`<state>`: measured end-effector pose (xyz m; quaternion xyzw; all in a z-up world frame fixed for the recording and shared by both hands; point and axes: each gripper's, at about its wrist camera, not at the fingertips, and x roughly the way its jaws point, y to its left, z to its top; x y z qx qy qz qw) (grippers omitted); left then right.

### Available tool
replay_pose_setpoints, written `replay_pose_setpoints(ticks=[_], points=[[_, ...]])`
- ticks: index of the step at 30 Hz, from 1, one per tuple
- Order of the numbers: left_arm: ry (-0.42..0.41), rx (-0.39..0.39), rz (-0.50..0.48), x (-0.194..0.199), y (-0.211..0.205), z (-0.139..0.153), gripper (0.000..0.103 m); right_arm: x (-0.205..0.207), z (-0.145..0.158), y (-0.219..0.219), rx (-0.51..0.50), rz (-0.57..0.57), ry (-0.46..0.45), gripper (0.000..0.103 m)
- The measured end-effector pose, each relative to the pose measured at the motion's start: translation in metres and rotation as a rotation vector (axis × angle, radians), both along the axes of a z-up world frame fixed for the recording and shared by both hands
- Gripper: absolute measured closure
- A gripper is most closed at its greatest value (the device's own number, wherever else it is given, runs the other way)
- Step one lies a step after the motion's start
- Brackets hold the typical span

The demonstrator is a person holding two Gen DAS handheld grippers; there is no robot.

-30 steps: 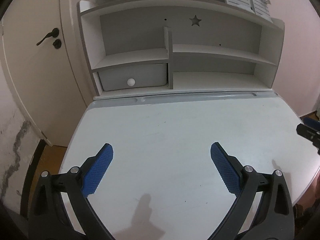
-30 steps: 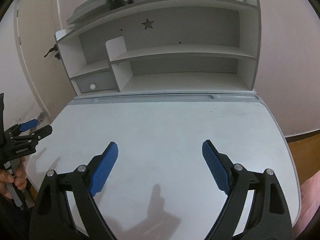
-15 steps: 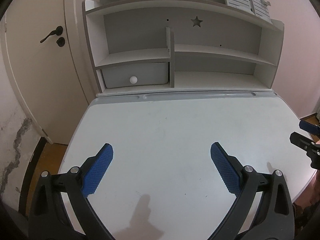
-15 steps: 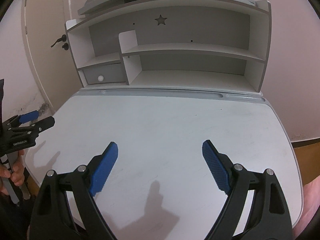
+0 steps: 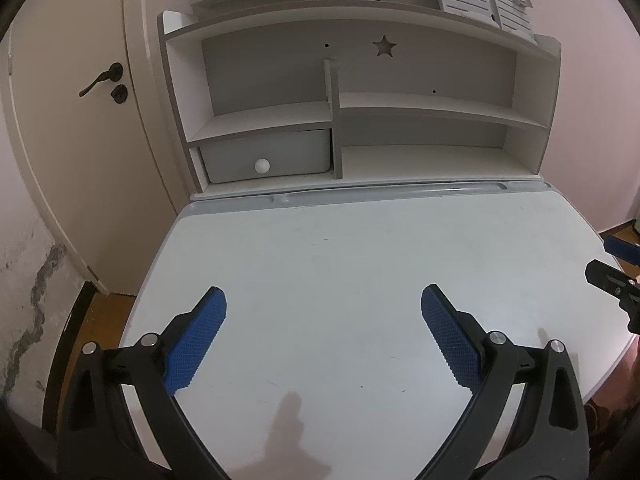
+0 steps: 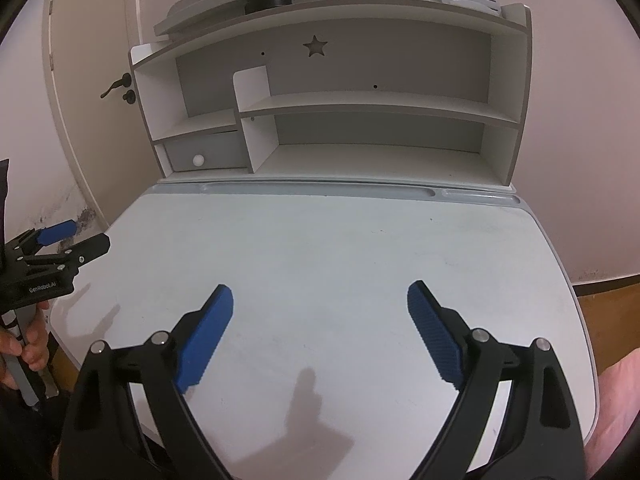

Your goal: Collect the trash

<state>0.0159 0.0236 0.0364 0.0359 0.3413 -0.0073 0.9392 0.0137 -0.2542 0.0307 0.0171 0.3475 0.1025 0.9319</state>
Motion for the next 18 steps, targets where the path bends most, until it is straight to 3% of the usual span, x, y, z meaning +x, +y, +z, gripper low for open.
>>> replay_pose_setpoints(ticks=[18], points=[[0.012,0.001,-0.001,0.0046,0.0026,-0.0042,0.008,0.0005,-0.0021,-0.0008,-0.002,-0.007,0.008,0.017]])
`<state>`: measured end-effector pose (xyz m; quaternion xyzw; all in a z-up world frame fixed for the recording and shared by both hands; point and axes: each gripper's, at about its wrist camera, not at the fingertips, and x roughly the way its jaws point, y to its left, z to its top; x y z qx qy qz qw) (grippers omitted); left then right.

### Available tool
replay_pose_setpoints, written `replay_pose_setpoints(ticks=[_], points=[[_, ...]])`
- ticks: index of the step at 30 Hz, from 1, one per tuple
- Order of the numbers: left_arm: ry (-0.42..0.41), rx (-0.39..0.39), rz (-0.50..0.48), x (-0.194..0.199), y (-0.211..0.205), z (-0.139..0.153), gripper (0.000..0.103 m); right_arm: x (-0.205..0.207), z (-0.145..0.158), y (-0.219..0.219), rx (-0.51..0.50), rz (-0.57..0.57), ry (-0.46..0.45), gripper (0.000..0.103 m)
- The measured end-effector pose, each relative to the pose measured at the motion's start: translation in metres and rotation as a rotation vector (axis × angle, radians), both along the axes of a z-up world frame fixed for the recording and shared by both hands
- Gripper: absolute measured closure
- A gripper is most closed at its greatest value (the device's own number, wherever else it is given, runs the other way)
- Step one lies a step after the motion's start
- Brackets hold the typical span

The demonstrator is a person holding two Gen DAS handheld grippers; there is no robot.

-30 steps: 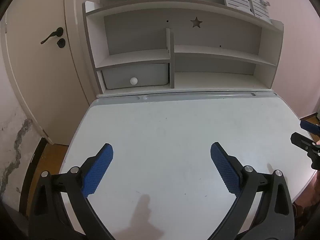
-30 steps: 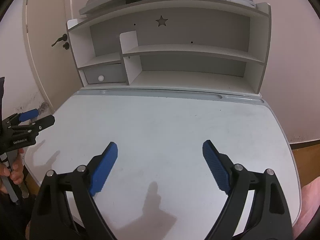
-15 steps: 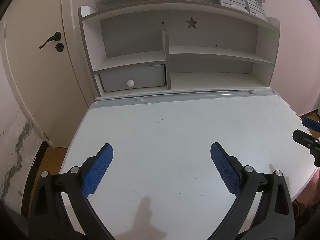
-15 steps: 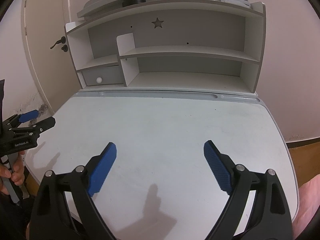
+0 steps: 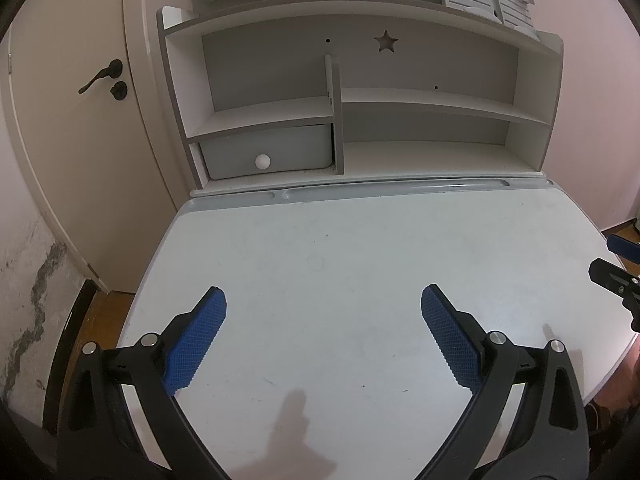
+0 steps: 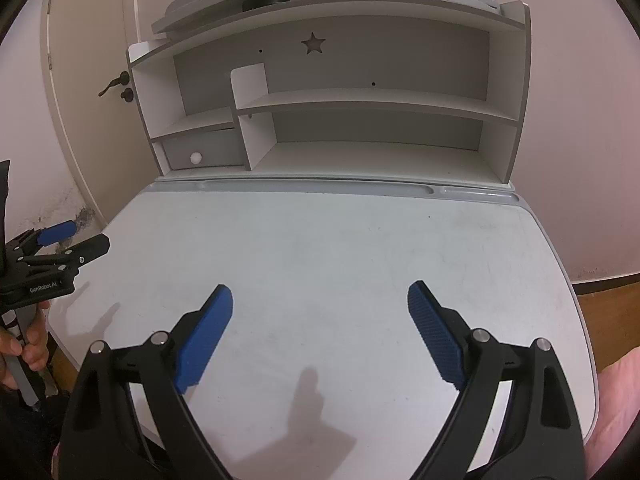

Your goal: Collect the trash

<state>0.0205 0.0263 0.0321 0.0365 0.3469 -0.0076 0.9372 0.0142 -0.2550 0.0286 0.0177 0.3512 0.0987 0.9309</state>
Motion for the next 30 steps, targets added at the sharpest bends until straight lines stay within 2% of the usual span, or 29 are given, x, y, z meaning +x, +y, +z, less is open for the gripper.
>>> replay_pose_setpoints(ticks=[30], points=[[0.003,0.006,-0.012,0.0005,-0.0036,-0.0004,0.008,-0.0013,0.0007,-0.0025,-0.001,0.002,-0.002,0.016]])
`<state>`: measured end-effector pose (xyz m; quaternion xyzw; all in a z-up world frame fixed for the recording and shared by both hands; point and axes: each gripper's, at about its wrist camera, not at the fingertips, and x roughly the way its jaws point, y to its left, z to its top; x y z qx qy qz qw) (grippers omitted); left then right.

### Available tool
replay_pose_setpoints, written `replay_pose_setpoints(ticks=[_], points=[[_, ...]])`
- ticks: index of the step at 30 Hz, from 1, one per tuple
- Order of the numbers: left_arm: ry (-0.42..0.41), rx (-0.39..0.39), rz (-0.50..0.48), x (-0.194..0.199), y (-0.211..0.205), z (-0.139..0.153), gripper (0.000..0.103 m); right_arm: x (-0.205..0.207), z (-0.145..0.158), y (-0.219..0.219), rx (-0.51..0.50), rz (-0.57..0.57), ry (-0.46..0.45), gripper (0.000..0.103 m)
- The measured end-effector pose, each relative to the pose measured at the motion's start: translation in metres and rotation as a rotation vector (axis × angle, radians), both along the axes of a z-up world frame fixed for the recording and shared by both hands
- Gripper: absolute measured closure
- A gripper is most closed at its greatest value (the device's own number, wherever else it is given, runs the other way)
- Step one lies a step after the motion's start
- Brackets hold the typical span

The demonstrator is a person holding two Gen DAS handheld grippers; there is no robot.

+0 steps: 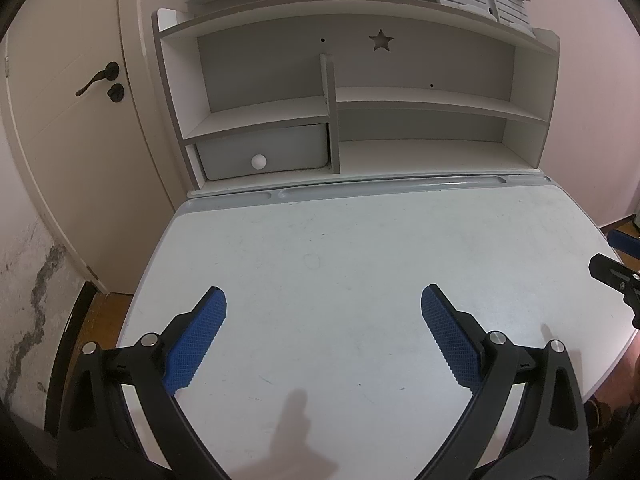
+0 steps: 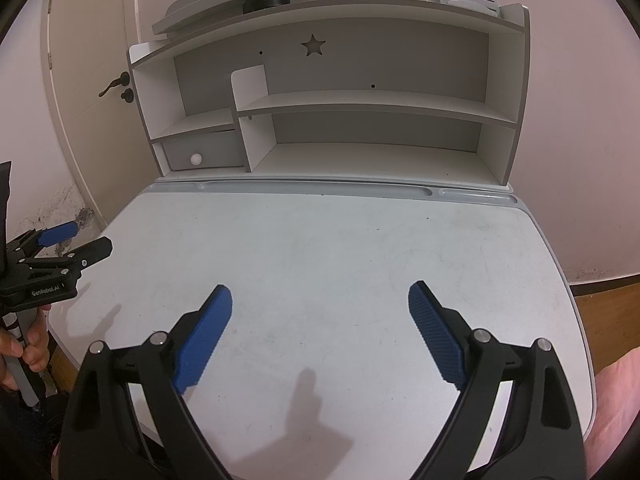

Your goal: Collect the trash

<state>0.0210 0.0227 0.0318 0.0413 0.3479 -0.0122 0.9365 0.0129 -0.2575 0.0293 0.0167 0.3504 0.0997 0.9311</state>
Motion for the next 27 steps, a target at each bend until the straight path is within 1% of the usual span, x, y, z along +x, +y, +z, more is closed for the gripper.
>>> replay_pose_setpoints(ticks=[27], points=[[0.003,0.001,-0.010,0.0033,-0.0008,-0.0019,0.008,-0.0008,-0.0003,-0.0004,-0.001,0.000,0.000,0.016]])
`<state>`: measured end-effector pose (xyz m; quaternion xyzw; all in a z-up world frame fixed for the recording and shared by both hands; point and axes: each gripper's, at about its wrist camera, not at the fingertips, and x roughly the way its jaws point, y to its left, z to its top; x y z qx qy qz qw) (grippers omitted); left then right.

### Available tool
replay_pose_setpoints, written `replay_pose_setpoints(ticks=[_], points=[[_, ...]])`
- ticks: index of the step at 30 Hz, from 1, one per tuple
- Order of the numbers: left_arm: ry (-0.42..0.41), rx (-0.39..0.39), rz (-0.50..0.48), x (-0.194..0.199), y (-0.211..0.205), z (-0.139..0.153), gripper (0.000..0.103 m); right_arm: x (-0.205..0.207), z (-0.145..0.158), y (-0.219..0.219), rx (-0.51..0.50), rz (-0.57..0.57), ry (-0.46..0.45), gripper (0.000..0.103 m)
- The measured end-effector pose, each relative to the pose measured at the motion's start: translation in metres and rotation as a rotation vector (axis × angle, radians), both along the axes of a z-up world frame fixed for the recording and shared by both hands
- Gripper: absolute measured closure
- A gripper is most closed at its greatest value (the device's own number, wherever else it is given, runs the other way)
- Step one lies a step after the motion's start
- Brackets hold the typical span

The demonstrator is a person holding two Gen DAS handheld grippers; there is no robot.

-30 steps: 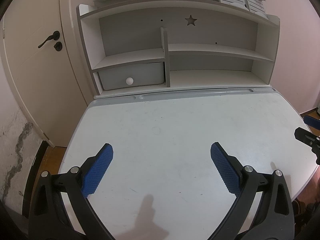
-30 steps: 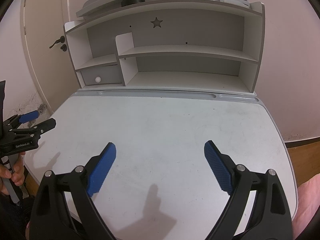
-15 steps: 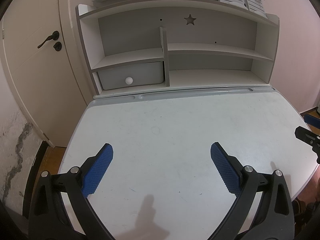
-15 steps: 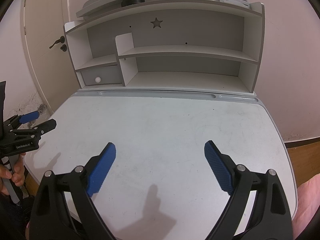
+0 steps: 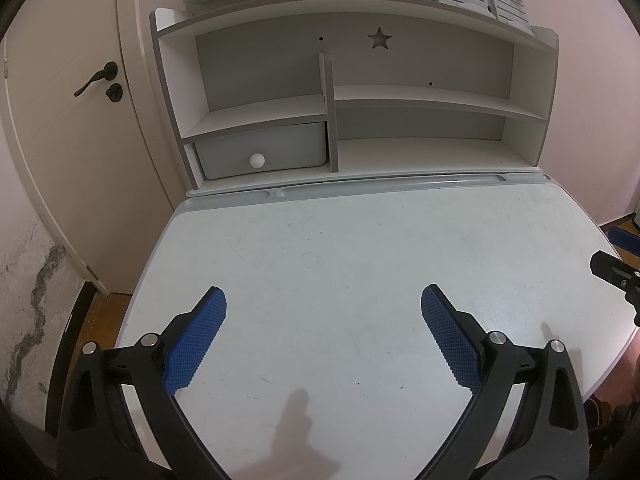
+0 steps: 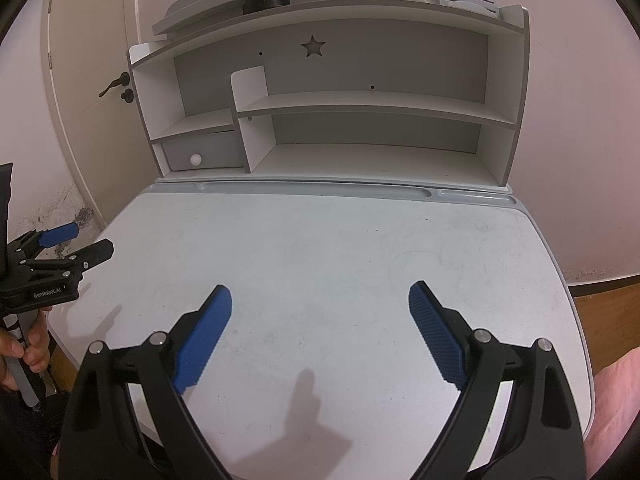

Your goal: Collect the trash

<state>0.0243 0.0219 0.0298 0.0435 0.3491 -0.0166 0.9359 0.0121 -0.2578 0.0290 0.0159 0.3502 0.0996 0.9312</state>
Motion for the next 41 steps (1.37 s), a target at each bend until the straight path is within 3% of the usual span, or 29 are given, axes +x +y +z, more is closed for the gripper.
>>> replay_pose_setpoints(ticks=[41], points=[[0.023,-0.010,-0.013,0.0082,0.0006,-0.0055,0.008,0.0052,0.0007,-0.0074,-0.004,-0.008,0.008,0.016]])
